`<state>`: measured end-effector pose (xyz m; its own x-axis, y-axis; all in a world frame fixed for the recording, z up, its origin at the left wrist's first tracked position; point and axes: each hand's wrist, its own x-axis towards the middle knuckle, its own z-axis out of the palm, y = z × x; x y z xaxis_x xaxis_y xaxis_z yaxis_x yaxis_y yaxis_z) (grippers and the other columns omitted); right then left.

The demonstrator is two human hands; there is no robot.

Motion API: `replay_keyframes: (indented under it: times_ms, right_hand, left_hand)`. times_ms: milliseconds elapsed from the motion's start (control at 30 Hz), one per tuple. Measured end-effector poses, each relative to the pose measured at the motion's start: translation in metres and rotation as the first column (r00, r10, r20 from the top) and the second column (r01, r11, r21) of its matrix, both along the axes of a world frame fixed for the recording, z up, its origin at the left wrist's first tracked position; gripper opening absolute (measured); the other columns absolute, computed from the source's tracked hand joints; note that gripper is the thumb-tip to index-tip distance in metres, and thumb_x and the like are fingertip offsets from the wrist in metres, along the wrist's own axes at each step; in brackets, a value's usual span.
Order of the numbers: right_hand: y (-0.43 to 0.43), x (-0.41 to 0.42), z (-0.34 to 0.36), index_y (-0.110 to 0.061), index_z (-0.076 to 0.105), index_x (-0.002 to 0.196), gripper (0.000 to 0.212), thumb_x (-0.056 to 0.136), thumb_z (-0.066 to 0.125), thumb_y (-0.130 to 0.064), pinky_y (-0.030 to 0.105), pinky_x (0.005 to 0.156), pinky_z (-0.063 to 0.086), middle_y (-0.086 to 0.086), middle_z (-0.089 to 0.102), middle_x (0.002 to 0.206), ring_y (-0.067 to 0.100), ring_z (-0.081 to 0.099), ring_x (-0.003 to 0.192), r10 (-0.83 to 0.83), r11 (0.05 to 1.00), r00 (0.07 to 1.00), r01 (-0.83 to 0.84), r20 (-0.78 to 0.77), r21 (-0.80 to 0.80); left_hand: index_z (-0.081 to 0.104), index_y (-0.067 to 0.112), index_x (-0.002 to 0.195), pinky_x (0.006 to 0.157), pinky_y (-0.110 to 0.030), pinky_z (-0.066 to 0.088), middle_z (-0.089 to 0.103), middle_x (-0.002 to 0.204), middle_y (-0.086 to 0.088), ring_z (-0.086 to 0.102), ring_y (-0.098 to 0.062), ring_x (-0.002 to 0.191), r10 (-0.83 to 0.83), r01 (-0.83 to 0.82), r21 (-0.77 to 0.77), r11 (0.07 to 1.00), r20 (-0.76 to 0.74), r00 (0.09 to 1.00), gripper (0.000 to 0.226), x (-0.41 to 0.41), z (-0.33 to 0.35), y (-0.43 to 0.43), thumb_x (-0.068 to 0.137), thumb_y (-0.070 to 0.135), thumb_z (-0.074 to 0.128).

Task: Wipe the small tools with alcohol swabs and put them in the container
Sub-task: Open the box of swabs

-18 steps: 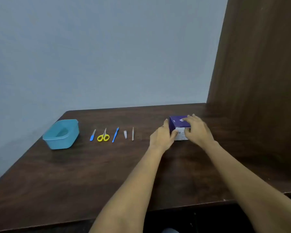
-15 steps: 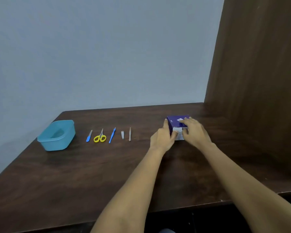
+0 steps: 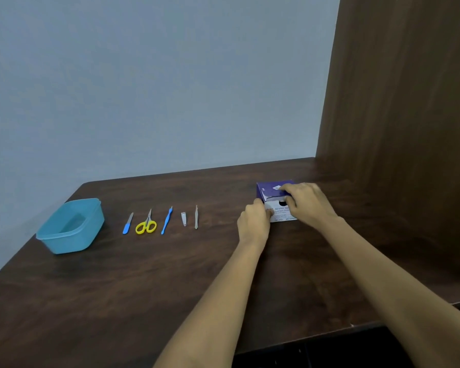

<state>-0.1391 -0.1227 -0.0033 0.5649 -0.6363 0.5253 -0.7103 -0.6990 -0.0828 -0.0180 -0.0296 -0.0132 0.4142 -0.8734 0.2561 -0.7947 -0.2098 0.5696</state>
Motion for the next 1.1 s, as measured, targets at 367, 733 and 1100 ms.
replay_keyframes:
  times_ms: [367,733,1100]
  right_hand:
    - [-0.033,0.022,0.037,-0.004,0.058,0.098,0.020,0.079,0.063,-0.002,0.039,0.067,0.044,0.015,0.058,0.092,0.031,0.054,0.080,-0.219,0.911,0.959,0.267,0.177,-0.315]
    - [-0.051,0.033,0.031,-0.007,0.070,0.093,0.018,0.081,0.059,0.001,0.038,0.085,0.045,0.011,0.060,0.108,0.030,0.055,0.101,-0.157,0.968,0.987,0.162,-0.044,0.194]
    - [-0.048,0.037,0.032,-0.022,0.059,0.062,0.022,0.068,0.069,-0.003,0.028,0.074,0.028,-0.006,0.047,0.066,0.023,0.043,0.095,0.030,0.951,0.943,0.076,-0.332,0.301]
  left_hand:
    - [0.054,0.005,0.107,0.076,-0.041,0.046,0.065,0.102,-0.017,0.061,-0.038,0.096,-0.035,0.035,-0.008,0.999,0.011,0.999,0.026,0.006,-0.005,-0.004,0.096,0.029,0.051]
    - [0.054,0.007,0.111,0.079,-0.042,0.047,0.065,0.105,-0.016,0.060,-0.039,0.098,-0.049,0.049,-0.010,0.999,-0.041,0.998,0.028,0.009,-0.006,-0.005,0.095,0.030,0.052]
    - [0.054,0.008,0.112,0.079,-0.041,0.046,0.065,0.106,-0.016,0.059,-0.039,0.099,-0.049,0.049,-0.010,0.999,-0.035,0.998,0.029,0.008,-0.006,-0.005,0.095,0.031,0.052]
